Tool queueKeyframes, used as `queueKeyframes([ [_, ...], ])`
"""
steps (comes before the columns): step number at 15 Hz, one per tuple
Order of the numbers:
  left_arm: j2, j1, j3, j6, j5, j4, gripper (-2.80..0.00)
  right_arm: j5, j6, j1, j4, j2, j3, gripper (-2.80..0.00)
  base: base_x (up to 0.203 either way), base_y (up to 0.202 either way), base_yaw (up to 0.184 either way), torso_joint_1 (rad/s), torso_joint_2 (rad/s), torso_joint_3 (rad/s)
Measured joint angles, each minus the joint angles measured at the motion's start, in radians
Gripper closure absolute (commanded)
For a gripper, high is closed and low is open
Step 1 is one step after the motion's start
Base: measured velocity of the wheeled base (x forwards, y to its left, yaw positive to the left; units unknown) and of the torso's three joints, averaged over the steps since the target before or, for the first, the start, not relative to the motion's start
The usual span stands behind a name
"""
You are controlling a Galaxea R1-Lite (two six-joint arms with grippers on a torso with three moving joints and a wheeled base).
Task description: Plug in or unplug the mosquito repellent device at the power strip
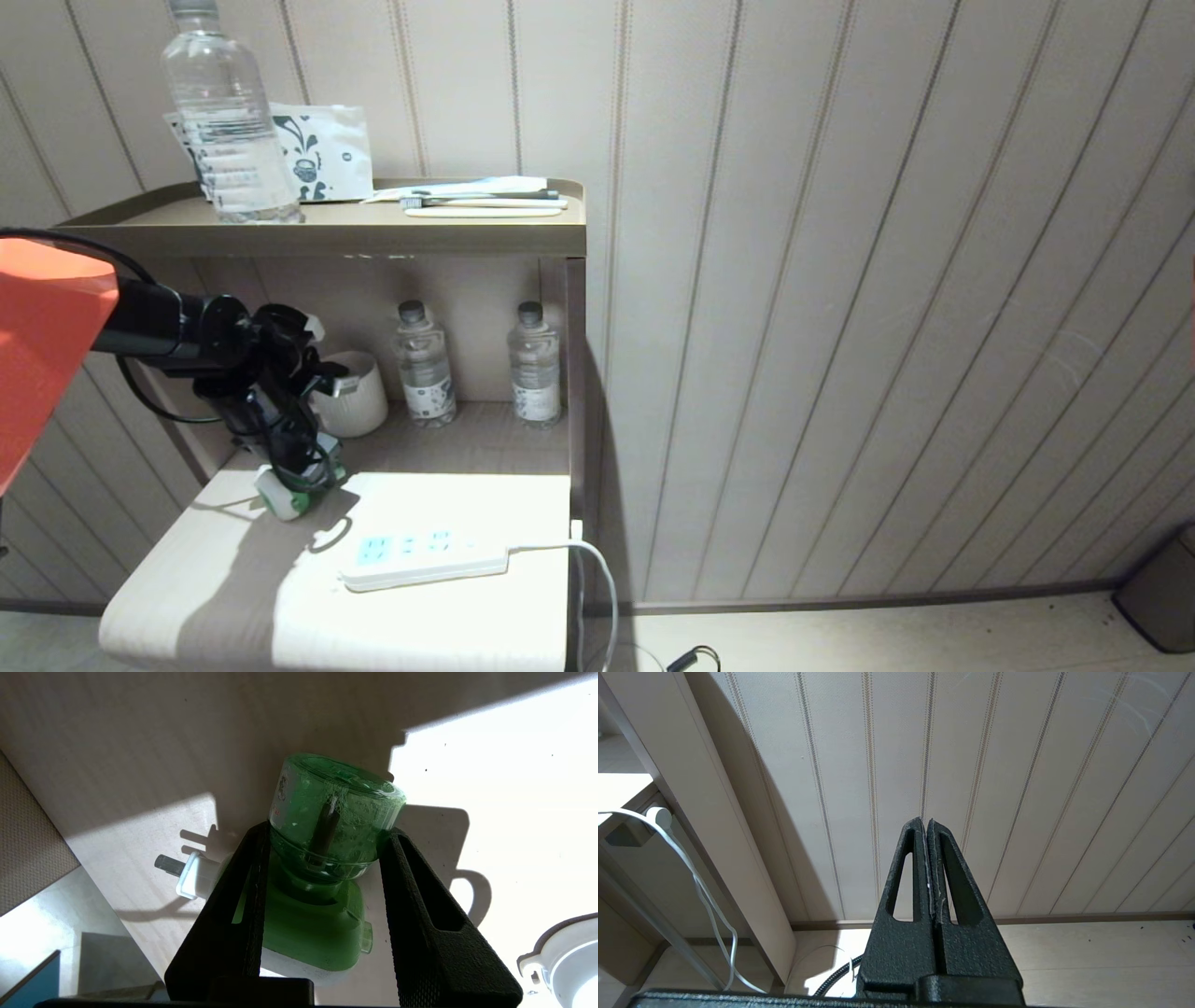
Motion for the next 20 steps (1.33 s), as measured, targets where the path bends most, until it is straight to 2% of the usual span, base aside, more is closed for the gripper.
queueKeyframes([
  [8,-0.090,0.000,0.049,0.010,0.006,0.028,0.00,0.000,0.000,0.000,0.000,0.000,0.000,0.00,0.000,0.000,0.000,0.000,0.00,0.000],
  [12,-0.161,-0.008,0.023,0.041,0.026,0.164,0.00,0.000,0.000,0.000,0.000,0.000,0.000,0.00,0.000,0.000,0.000,0.000,0.00,0.000],
  [14,-0.189,-0.013,0.003,0.096,0.081,0.244,0.00,0.000,0.000,0.000,0.000,0.000,0.000,0.00,0.000,0.000,0.000,0.000,0.00,0.000],
  [16,-0.206,-0.021,-0.032,0.147,0.172,0.307,0.00,0.000,0.000,0.000,-0.001,0.000,0.000,0.00,0.000,0.000,0.000,0.000,0.00,0.000],
  [20,-0.218,-0.064,-0.164,0.189,0.293,0.518,0.00,0.000,0.000,0.000,0.000,0.000,0.000,0.00,0.000,0.000,0.000,0.000,0.00,0.000],
])
